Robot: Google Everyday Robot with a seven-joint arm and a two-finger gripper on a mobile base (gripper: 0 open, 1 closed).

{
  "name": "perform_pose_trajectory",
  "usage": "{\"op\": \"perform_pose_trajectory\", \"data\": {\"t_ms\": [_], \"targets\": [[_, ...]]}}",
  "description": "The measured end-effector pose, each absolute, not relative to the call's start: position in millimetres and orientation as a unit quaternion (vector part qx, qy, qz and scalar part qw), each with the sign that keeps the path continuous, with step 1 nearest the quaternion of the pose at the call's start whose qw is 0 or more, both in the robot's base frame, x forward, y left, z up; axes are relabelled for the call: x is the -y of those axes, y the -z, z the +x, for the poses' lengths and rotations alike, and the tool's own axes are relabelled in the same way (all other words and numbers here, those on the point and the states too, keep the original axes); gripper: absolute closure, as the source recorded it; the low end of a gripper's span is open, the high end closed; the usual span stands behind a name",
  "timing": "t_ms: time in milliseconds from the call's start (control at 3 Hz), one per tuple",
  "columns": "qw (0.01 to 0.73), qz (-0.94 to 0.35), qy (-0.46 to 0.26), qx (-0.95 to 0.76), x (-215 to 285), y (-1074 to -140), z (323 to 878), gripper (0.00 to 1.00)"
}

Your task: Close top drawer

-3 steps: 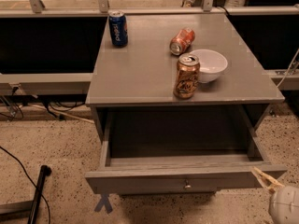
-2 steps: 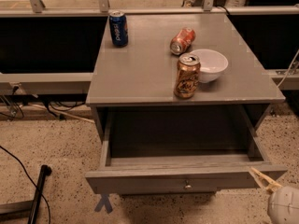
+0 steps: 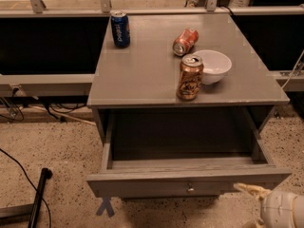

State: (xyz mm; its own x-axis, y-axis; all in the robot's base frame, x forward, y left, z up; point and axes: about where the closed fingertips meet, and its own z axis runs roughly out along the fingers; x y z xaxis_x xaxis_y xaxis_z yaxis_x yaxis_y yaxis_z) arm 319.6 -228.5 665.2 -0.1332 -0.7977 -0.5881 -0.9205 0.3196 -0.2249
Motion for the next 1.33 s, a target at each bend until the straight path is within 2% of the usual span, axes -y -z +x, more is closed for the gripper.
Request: {"op": "perform_pose_trajectory", "data": {"t_ms": [1000,1333], "targets": [[0.308,-0.581,-0.102,-0.746,213,-602,345,0.96],[0.328,-0.571,-0.095,-0.746,216,-588,370,1.00]]}}
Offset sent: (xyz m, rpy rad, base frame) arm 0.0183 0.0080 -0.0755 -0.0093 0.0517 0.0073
